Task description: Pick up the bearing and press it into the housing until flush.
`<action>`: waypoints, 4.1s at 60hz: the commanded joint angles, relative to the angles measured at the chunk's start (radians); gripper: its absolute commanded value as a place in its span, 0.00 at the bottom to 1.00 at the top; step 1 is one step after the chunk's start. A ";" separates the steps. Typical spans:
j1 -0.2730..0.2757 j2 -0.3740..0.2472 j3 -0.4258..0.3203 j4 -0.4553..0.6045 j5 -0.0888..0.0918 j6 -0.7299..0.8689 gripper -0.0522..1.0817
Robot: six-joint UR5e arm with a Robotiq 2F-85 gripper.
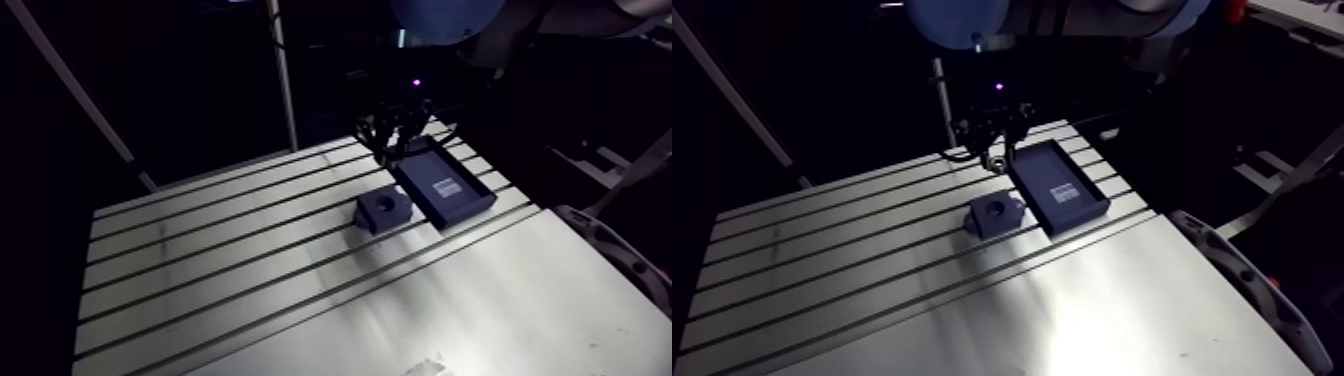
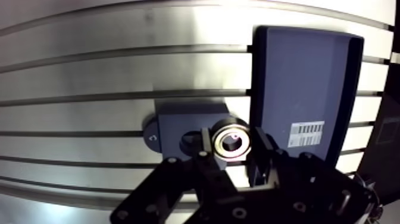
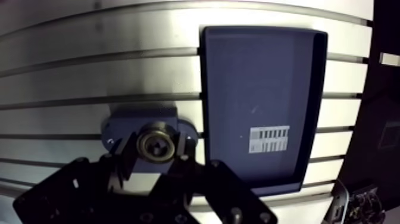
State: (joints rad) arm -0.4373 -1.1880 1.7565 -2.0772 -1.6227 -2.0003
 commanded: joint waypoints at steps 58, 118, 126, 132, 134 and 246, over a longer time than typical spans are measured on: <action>0.017 -0.051 0.120 -0.068 -0.004 -0.015 0.72; 0.014 -0.031 0.157 -0.123 -0.004 -0.015 0.72; 0.014 -0.025 0.159 -0.123 -0.003 -0.015 0.72; 0.012 -0.023 0.160 -0.125 -0.001 -0.015 0.72; 0.012 -0.024 0.160 -0.129 -0.001 -0.015 0.72; 0.011 -0.009 0.173 -0.157 -0.001 -0.016 0.71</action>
State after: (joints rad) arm -0.4266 -1.1971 1.9286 -2.2341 -1.6235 -2.0164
